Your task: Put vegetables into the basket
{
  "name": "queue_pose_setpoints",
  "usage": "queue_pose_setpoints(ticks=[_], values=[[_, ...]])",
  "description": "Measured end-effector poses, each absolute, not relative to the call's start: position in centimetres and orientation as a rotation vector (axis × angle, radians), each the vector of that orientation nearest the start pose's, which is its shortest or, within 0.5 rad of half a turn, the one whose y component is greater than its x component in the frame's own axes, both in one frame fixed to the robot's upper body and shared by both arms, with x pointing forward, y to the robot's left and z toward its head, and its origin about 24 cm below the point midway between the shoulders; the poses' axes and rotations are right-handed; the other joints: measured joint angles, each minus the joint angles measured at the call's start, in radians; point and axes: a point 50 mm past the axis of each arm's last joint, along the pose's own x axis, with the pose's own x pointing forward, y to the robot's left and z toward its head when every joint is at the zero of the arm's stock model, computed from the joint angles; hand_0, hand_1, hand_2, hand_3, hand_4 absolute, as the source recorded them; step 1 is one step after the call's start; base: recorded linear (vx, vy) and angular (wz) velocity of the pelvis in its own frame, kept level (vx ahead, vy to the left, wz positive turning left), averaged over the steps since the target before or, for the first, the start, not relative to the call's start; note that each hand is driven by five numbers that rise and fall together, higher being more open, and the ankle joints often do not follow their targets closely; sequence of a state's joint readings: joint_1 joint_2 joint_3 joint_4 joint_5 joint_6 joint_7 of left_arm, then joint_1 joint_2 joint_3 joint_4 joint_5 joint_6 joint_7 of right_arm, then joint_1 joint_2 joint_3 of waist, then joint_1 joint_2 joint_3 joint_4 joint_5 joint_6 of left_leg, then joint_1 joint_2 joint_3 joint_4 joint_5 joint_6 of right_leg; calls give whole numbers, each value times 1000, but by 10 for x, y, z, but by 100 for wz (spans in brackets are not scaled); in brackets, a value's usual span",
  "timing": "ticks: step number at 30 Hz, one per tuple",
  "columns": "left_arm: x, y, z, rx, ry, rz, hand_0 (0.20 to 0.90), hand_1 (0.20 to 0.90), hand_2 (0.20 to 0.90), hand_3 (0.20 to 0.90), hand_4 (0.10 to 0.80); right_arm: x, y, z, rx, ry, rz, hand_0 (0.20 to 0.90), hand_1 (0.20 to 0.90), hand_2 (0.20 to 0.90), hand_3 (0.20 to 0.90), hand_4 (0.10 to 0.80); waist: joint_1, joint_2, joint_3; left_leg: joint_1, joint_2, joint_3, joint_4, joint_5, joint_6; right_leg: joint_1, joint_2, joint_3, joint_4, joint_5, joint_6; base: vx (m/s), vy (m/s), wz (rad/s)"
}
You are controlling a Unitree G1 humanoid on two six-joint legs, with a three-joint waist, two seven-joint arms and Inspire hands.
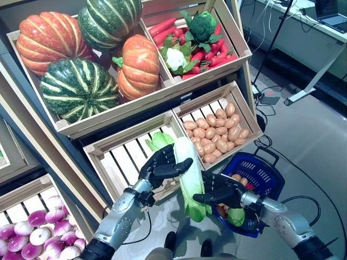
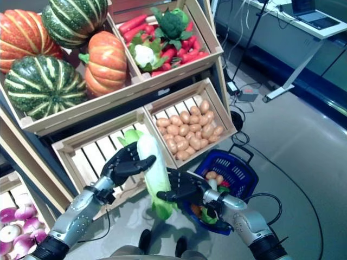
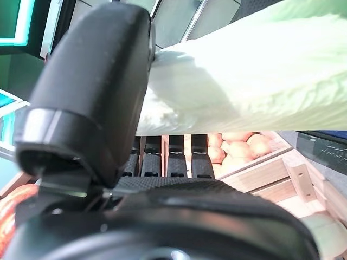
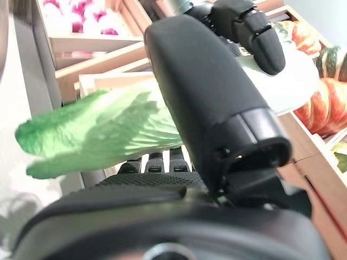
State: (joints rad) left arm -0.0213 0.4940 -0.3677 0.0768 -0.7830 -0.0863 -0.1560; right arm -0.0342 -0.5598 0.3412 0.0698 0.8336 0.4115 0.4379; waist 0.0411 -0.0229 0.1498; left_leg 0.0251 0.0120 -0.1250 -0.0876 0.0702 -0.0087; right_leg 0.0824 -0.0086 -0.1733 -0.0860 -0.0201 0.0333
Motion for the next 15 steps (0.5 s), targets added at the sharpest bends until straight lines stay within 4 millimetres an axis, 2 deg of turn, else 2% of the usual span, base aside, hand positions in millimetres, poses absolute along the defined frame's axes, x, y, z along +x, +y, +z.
queue_pose_setpoints(ticks=[9,10,11,15], values=[[237,159,20,-276,188,-442,300,300,300,300,400,216,-158,-7,347,674,726,900,900,900,900,800,1,-5,-44,0,0,2,0,0,0,0,-1,2,0,0,0,0,0,0],[236,159,20,-275,190,-443,300,300,300,300,400,216,-158,-8,347,676,727,841,841,841,841,761,1,-5,-46,0,0,2,0,0,0,-1,-1,2,0,0,0,0,0,0],[236,159,20,-276,191,-442,300,300,300,300,400,216,-158,-8,352,679,727,300,300,300,300,400,1,-5,-49,0,0,2,0,0,0,-1,-1,2,0,0,0,0,0,0],[235,158,22,-288,186,-450,300,300,300,300,400,215,-161,-9,365,691,714,300,300,300,300,400,1,-5,-53,0,-1,2,0,0,0,-1,-1,2,0,0,0,0,0,0]])
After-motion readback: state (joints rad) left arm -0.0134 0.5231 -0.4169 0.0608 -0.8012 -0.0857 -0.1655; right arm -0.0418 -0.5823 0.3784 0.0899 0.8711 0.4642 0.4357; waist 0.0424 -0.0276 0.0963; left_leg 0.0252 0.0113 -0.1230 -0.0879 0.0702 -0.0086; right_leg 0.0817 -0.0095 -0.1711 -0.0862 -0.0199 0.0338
